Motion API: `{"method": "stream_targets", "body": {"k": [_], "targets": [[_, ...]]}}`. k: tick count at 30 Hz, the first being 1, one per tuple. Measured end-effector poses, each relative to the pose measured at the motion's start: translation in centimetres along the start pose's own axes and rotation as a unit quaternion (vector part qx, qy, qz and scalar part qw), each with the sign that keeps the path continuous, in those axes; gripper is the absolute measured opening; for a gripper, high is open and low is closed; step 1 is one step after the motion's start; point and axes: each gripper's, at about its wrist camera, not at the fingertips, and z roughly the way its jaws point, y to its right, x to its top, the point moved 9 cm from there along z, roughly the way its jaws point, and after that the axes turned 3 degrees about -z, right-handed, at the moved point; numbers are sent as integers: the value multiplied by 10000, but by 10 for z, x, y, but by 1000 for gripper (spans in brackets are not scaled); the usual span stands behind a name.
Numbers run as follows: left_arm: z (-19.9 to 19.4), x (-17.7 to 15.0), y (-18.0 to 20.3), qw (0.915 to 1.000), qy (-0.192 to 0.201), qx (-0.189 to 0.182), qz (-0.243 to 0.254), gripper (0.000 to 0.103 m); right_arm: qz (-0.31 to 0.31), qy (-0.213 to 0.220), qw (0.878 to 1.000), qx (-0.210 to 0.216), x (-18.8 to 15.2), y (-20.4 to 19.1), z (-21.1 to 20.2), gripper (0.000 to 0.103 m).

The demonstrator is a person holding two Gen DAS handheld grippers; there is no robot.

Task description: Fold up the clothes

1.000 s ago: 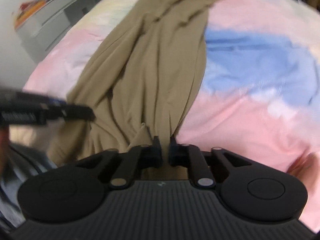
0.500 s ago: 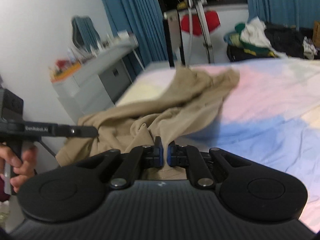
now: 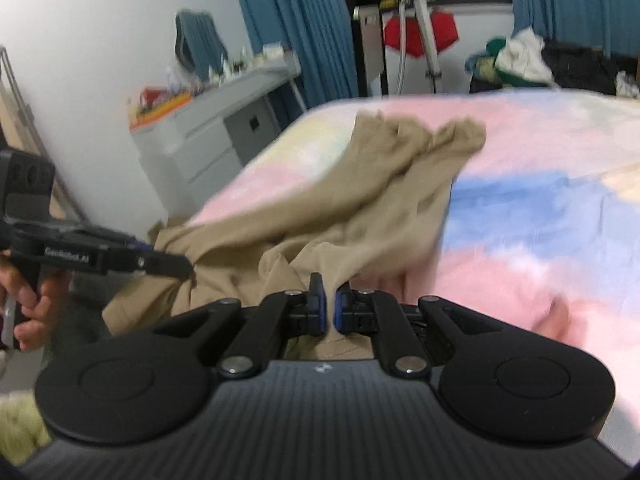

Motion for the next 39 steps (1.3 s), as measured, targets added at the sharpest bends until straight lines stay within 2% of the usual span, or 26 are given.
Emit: {"method": "stream_targets", "body": {"k": [5, 8, 11, 16, 23, 27, 28, 29, 31, 33, 35, 37, 39], "targets": [[26, 78, -18, 9981, 487, 279, 254, 9, 15, 473, 9987, -209, 63, 25, 40, 8], [61, 118, -38, 9953, 617, 562, 481, 9, 157, 620, 9974, -328, 92, 50, 78, 9], [107, 142, -64, 9918, 615, 870, 704, 9, 228, 601, 9969, -454, 110, 72, 125, 9], [188, 155, -125, 9929, 328, 1029, 492, 10, 412, 309, 9963, -681, 113, 114, 205, 9], [231, 142, -155, 9913, 79, 1222, 487, 11, 529, -312, 9936, -948, 74, 154, 285, 9], [255, 135, -173, 9899, -62, 1332, 485, 15, 530, -314, 9935, -954, 68, 158, 290, 10], [261, 133, -177, 9895, -98, 1359, 484, 20, 560, -289, 9937, -931, 69, 158, 288, 11], [257, 132, -175, 9891, -72, 1385, 489, 32, 593, -272, 9938, -903, 71, 157, 285, 12], [244, 130, -170, 9881, 2, 1472, 446, 40, 662, -238, 9941, -821, 75, 155, 278, 14], [226, 123, -163, 9862, 28, 1588, 474, 44, 698, -142, 9946, -758, 79, 153, 267, 24], [211, 115, -159, 9851, 21, 1655, 464, 54, 792, 30, 9945, -680, 81, 150, 253, 53], [197, 107, -155, 9846, 9, 1692, 428, 56, 919, 193, 9934, -659, 81, 149, 236, 62], [184, 99, -152, 9848, -15, 1713, 300, 59, 1034, 317, 9915, -718, 78, 148, 219, 61]]}}
